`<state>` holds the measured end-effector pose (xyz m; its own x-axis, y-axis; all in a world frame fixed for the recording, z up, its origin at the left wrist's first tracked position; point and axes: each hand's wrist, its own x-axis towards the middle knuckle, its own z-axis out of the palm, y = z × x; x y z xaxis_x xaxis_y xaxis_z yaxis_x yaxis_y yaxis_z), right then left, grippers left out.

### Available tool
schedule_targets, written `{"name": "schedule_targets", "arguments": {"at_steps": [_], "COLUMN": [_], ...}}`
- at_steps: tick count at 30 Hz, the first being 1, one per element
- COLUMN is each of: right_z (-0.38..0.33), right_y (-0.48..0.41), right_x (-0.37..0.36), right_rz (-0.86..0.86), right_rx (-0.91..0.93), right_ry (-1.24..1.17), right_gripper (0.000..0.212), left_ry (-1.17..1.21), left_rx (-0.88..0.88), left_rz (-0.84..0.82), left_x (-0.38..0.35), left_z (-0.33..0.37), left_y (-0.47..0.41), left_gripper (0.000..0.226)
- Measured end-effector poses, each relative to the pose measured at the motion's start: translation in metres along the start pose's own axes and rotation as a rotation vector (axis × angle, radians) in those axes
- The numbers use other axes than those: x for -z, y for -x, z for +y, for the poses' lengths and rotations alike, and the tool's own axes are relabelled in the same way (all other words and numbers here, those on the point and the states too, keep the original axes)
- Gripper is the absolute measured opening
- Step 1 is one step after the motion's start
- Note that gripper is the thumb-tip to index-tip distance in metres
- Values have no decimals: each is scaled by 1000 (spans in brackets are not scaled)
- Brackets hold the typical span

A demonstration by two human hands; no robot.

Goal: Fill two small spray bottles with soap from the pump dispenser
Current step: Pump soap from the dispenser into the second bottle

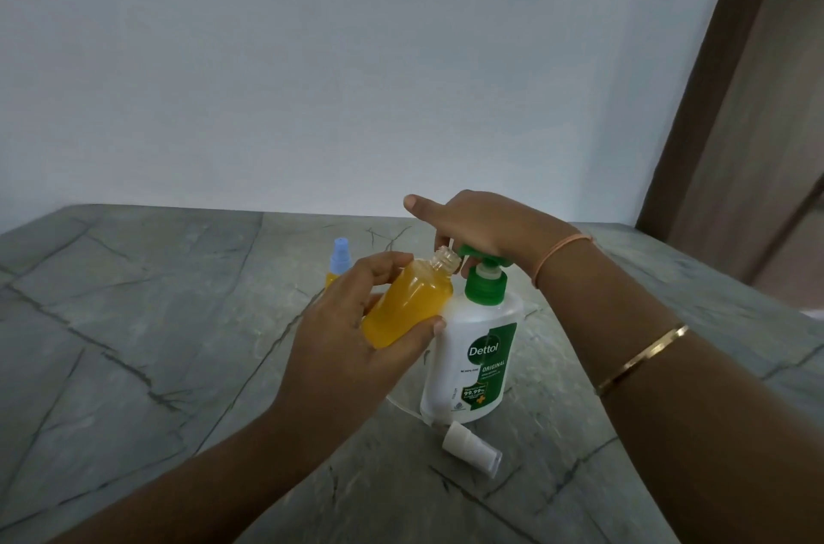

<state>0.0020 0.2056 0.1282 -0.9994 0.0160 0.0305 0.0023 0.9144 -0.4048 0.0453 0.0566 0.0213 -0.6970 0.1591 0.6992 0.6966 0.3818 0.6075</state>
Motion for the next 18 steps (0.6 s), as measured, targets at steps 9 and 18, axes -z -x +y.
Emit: {"name": "schedule_targets", "arguments": {"at_steps": [9, 18], "right_z": [-4, -5], "right_y": [0, 0], "right_x": [12, 2], "right_rz": [13, -23], "right_rx": [19, -5], "right_ry": [85, 13], "right_gripper": [66, 63], "left_ry": [8, 16], "left_rx": [-10, 25], "left_rz": [6, -6], "left_x": [-1, 3], "left_z": [-1, 0], "left_y": [1, 0], "left_gripper": [57, 53]}}
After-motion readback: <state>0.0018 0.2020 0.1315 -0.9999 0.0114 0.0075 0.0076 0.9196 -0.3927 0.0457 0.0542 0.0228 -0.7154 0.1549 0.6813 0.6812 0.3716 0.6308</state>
